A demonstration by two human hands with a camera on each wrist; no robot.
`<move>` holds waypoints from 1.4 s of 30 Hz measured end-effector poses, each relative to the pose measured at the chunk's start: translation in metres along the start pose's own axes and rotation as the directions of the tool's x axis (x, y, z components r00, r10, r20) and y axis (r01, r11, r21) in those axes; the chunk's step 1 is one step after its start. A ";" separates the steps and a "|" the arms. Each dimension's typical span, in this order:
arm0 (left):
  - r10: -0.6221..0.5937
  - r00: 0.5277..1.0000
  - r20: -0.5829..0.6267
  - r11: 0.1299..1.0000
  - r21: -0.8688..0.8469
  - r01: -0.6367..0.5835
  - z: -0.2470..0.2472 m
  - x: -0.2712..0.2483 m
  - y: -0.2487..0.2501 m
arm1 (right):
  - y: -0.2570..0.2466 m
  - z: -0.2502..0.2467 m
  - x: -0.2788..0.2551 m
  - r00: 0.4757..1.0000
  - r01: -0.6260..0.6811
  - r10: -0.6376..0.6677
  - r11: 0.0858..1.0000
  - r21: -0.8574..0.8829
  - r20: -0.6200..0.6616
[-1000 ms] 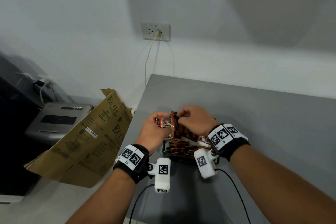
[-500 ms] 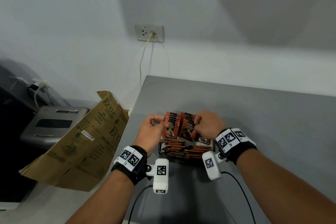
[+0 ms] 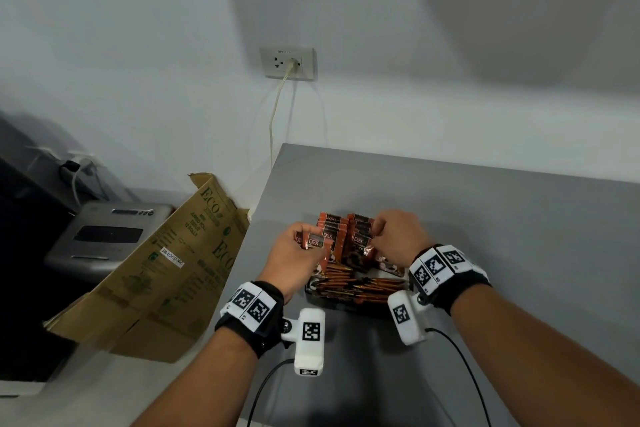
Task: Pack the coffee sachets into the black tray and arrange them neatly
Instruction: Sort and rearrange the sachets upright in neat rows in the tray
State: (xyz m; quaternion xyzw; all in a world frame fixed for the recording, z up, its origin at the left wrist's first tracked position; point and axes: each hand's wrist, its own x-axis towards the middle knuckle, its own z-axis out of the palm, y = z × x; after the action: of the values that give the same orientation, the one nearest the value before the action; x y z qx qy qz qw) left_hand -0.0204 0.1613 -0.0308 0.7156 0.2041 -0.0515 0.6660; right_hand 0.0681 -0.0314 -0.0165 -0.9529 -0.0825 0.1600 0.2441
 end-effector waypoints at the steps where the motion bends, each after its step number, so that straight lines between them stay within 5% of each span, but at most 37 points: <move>1: 0.018 1.000 0.013 1.000 0.012 -0.018 0.002 0.000 0.001 | 0.000 -0.005 -0.003 1.000 0.017 -0.016 0.999 0.041 -0.020; 6: 0.097 0.992 0.080 0.995 0.014 -0.098 0.024 0.000 0.011 | -0.014 -0.022 -0.026 0.969 0.160 -0.222 0.900 0.405 0.111; 11: 0.045 0.999 0.024 0.996 -0.073 -0.043 0.035 0.004 0.018 | 0.009 -0.044 -0.021 0.986 0.167 -0.158 0.944 0.286 -0.054; 17: -0.059 0.998 0.029 0.992 -0.110 0.062 0.026 0.002 0.015 | 0.050 -0.031 -0.016 0.999 0.040 -0.041 0.997 0.072 0.018; 22: -0.033 0.998 0.045 0.999 -0.013 0.034 0.025 -0.003 0.014 | 0.051 -0.007 -0.013 0.999 0.002 -0.003 1.000 -0.028 -0.038; 32: 0.026 0.999 0.034 0.998 0.059 -0.028 0.028 -0.005 0.017 | 0.043 -0.002 -0.017 0.978 0.092 -0.081 0.994 0.054 -0.193; 38: 0.119 0.987 0.108 0.987 0.096 -0.130 0.048 0.000 0.024 | 0.005 -0.021 -0.035 0.966 0.226 -0.254 0.917 0.328 0.044; 42: 0.108 0.992 0.070 0.991 0.076 -0.113 0.046 0.002 0.024 | 0.011 -0.030 -0.028 0.984 0.172 -0.148 0.941 0.291 -0.100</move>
State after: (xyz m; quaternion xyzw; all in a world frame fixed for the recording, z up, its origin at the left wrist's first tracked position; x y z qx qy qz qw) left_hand -0.0004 0.1159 -0.0141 0.7499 0.1397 -0.0462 0.6450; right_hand 0.0527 -0.0609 0.0101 -0.9007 -0.1252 0.1136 0.4003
